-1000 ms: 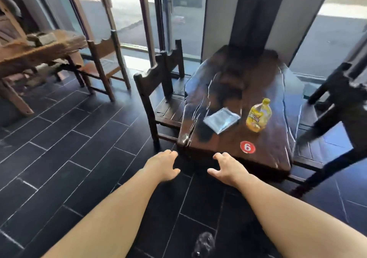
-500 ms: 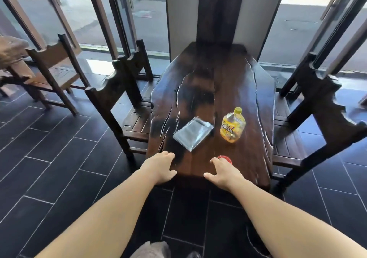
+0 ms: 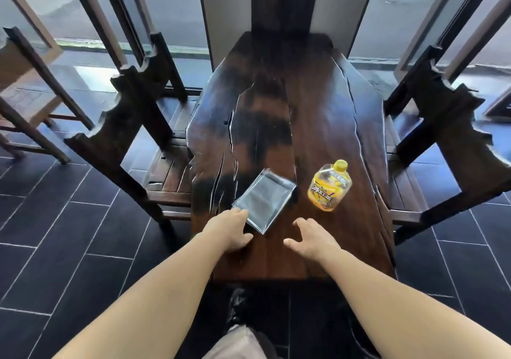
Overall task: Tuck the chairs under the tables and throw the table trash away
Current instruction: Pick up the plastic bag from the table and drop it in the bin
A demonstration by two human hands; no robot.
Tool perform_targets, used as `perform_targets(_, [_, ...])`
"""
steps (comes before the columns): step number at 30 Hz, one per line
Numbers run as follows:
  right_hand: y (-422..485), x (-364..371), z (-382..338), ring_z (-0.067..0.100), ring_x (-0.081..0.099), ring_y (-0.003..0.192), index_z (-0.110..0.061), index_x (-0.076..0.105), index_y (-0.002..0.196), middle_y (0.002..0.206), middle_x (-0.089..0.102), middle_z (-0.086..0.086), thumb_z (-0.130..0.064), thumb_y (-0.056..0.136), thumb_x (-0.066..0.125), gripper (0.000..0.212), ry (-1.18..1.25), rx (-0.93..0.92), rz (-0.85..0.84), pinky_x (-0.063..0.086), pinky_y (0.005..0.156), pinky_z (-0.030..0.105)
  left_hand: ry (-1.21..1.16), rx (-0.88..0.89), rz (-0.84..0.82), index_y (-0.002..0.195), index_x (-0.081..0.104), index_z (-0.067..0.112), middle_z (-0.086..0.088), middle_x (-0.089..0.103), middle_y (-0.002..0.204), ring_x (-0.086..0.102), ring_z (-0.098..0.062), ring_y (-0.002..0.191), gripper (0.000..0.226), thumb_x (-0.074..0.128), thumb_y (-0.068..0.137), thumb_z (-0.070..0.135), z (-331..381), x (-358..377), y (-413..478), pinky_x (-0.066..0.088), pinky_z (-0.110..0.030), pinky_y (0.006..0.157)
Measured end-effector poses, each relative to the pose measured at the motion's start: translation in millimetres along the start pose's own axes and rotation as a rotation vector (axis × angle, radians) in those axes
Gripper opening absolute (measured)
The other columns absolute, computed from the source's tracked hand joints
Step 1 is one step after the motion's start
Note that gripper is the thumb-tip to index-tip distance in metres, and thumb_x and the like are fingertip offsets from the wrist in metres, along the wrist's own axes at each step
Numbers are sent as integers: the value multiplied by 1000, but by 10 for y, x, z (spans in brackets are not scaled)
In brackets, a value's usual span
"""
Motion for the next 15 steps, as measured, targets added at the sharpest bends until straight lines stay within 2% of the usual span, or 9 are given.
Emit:
perform_targets(6, [563,-15,-139,24,52,126,-17,47,140,134,52,6,-52,91,62,62,141,135,6,43,104,37,-114,-17,-51,121,53,19,-3,54,121,57,-27,115,46,59,86,48,-299,-38,710,50,-46,94])
perform_targets(10, [880,67,-200,23,54,124,-12,48,141,135,55,8,-48,90,66,65,349,271,17,44,102,35,-202,-35,-75,119,54,22,-1,54,114,58,-25,109,43,61,84,46,-442,-61,1115,50,-46,93])
perform_targets(15, [1157,212,-249,24,55,124,-8,44,145,138,56,10,-44,91,68,68,574,424,49,39,91,26,-295,-64,-71,132,50,16,-4,54,126,56,-26,115,53,62,88,43,-578,-36,1543,49,-42,94])
Point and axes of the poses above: each hand's wrist, its own y-axis towards the middle knuckle, its own x-axis out of the palm, z = x × y, the point moved 1 cm from there along y, towards the middle knuckle
